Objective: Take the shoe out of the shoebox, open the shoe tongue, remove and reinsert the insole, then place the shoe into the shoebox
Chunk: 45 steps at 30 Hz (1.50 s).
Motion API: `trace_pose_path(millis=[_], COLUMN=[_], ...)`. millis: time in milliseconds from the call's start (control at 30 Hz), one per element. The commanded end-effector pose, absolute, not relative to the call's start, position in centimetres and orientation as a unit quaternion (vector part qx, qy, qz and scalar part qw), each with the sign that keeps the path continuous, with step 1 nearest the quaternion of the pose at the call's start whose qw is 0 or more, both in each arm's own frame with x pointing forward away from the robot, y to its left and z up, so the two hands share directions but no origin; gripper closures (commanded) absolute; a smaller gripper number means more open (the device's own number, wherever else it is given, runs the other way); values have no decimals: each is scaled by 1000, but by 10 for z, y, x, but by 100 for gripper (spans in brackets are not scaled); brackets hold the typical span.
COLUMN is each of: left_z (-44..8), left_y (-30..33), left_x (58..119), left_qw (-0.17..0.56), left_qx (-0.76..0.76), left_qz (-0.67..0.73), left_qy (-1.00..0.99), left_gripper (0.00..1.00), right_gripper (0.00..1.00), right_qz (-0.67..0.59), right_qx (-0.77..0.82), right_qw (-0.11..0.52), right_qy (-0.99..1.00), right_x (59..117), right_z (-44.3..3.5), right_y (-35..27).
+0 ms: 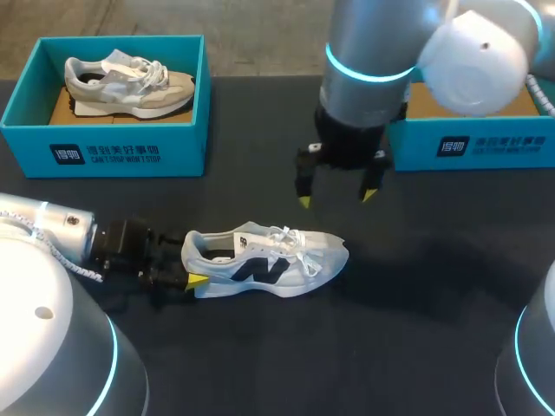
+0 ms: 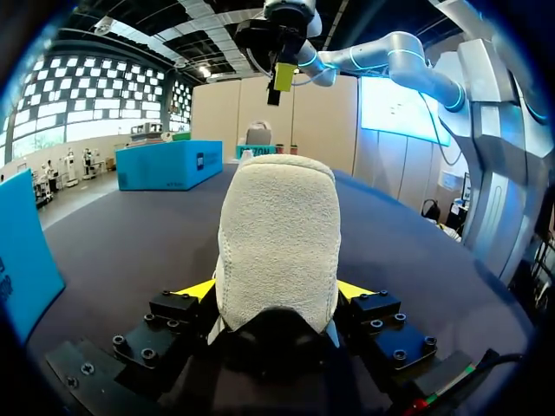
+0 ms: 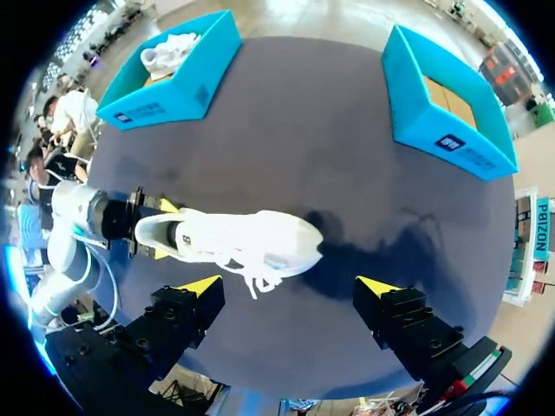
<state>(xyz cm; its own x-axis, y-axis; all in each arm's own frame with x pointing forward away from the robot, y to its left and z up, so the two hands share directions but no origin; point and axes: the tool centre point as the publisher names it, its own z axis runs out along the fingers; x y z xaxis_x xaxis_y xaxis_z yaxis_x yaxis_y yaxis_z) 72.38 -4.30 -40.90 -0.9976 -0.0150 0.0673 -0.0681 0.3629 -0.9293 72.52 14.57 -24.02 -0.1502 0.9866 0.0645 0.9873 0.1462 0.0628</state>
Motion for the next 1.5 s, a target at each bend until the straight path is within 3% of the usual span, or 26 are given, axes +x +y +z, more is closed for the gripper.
trace_pose_path(millis=[33,533,1167,1500], left_z=[-413,-413,-413,-413], left_y=[-44,-44,-44,-44], left_x=[727,727,727,727], left_qw=[24,24,24,24], left_qx=[25,25,25,25], left_qz=[563,563,563,563], left_qy=[-826,-826,-826,-826], left_gripper=[100,100,100,100], right_gripper=[0,0,0,0], right_qz=[-37,-23,-23,-1], right_qx=[-654,-659,-659,-714], right_qw=[5,-8,-8,-55], right_qy=[-756,-752,-752,-698], right_x=[728,726,726,727], right_z=[-258,-290,-290,-294], right_y=[172,216,216,238])
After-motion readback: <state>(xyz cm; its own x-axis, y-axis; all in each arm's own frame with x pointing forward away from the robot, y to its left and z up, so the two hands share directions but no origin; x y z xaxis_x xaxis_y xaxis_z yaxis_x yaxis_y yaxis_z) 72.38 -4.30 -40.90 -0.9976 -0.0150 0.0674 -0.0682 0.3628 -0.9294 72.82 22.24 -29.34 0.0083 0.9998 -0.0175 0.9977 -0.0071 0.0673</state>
